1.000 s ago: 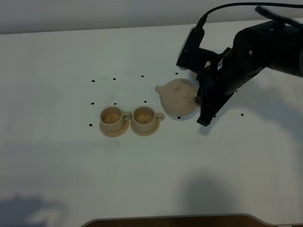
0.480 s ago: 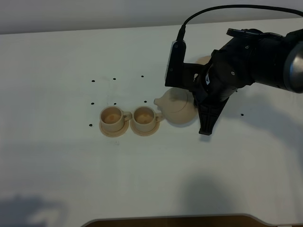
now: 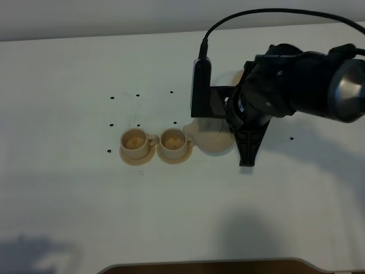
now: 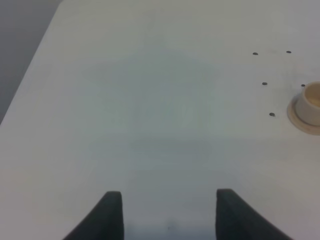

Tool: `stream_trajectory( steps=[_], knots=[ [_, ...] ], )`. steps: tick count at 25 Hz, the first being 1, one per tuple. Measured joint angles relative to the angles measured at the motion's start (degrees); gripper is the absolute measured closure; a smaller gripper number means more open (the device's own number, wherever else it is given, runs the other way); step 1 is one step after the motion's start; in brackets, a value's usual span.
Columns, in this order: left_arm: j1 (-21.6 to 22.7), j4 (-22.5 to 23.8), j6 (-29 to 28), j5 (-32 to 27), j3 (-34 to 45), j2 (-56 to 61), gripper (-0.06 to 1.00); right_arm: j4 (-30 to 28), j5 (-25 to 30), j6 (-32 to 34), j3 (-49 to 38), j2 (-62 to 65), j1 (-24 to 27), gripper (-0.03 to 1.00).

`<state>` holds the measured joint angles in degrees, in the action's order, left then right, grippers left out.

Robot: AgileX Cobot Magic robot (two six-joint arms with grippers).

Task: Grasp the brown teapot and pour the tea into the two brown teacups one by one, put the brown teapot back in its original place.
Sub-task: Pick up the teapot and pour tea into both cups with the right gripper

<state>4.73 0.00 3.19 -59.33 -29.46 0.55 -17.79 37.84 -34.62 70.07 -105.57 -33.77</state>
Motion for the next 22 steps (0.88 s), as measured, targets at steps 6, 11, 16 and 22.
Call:
stream_trajectory(
  steps=[6, 11, 16, 22],
  knots=[
    [0.0, 0.0, -0.1, 0.0, 0.0, 0.0, 0.49, -4.7, 0.8, 3.9, 0.1, -1.8, -1.3, 0.85],
    [0.0, 0.0, -0.1, 0.0, 0.0, 0.0, 0.49, -6.2, 3.4, 4.5, 1.6, -1.8, -2.3, 0.85],
    [0.0, 0.0, -0.1, 0.0, 0.0, 0.0, 0.49, -7.6, 4.0, 4.5, 2.5, -1.8, -4.1, 0.85],
    [0.0, 0.0, -0.1, 0.0, 0.0, 0.0, 0.49, -9.6, 3.9, 4.5, 2.5, -1.8, -5.1, 0.85]
  ],
)
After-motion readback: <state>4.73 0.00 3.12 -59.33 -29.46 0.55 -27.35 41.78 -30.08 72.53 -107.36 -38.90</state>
